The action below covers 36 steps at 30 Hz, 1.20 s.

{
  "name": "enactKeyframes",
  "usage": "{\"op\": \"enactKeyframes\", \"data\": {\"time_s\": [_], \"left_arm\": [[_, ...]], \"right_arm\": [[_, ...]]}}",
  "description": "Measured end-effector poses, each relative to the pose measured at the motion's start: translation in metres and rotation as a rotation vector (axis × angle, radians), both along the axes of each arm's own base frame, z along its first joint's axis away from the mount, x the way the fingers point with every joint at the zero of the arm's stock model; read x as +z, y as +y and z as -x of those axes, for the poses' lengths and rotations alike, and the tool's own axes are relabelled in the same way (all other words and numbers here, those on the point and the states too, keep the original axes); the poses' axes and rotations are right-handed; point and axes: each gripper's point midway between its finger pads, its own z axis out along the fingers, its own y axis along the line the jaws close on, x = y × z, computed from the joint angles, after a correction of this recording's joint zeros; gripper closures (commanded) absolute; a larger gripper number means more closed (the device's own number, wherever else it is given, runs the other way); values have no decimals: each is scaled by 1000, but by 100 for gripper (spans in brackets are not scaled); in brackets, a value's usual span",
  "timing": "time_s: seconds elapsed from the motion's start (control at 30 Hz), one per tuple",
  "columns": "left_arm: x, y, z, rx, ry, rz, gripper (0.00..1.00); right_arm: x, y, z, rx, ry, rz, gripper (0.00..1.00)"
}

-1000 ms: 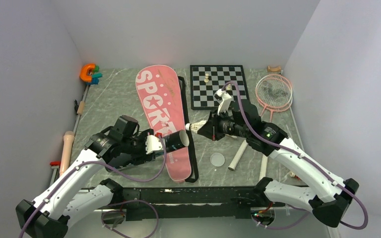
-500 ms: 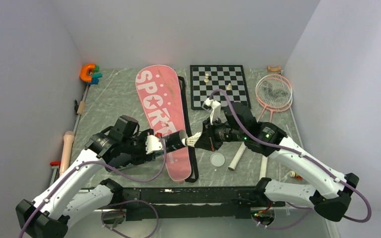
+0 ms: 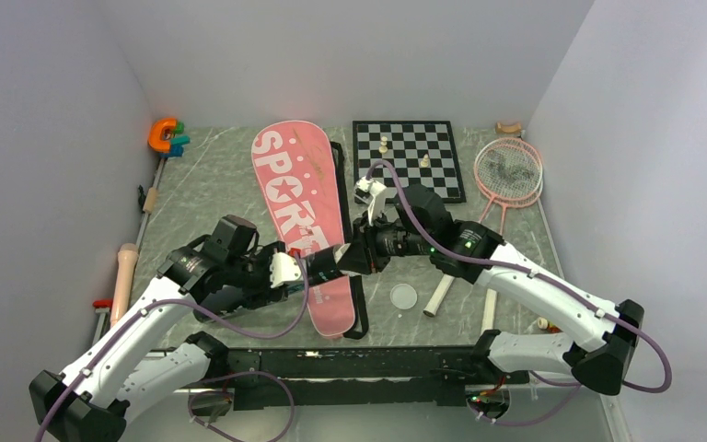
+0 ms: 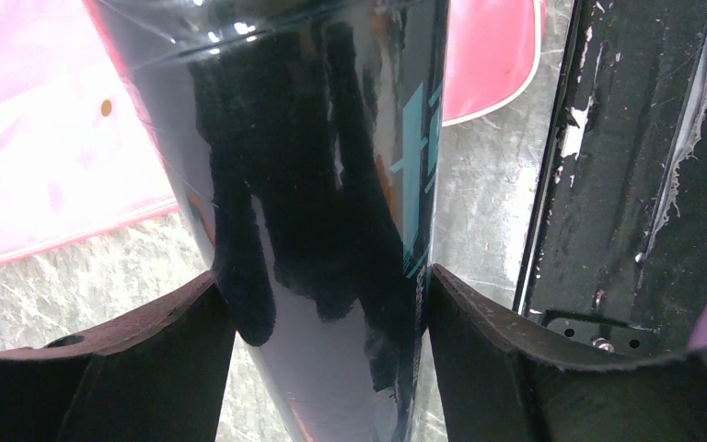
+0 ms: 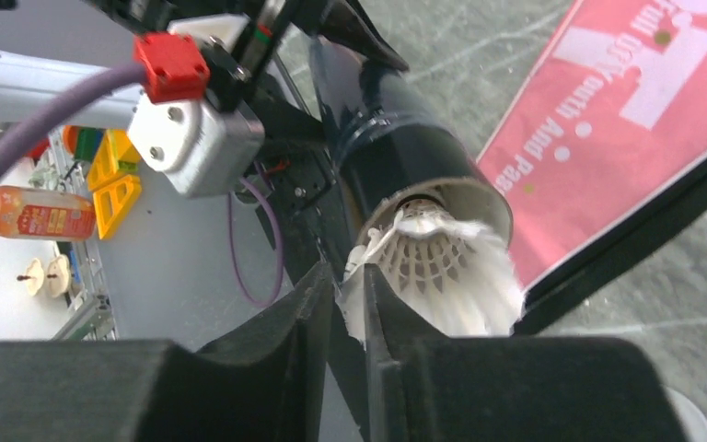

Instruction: Pack up the badminton gear

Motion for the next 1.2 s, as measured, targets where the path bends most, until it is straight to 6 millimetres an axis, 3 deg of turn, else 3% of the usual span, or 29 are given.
{"op": "enactKeyframes", "data": {"time_s": [0.17, 0.33, 0.47, 0.67, 0.73, 0.87, 1.0, 1.2], "left_arm": [[0, 0, 0, -1, 1, 1, 68], [0, 0, 0, -2, 0, 2, 68], [1, 0, 0, -1, -2, 3, 68], [3, 0, 1, -3, -8, 10, 68], [3, -1, 2, -5, -8, 13, 68], [3, -1, 2, -6, -8, 16, 68], [4, -2, 2, -9, -6, 19, 68], [4, -2, 2, -9, -6, 20, 68]], "right_arm": [[5, 12, -1, 21, 5, -62, 50], [1, 13, 1, 22, 20, -57, 40], [11, 2, -3, -15, -7, -71, 38], [45, -38, -19, -150, -91, -135, 42], [48, -49, -30, -204, -103, -142, 43], [19, -59, -50, -289, -52, -82, 42], [-21, -55, -53, -293, 37, -6, 40], [-34, -48, -52, -281, 84, -7, 39]]}}
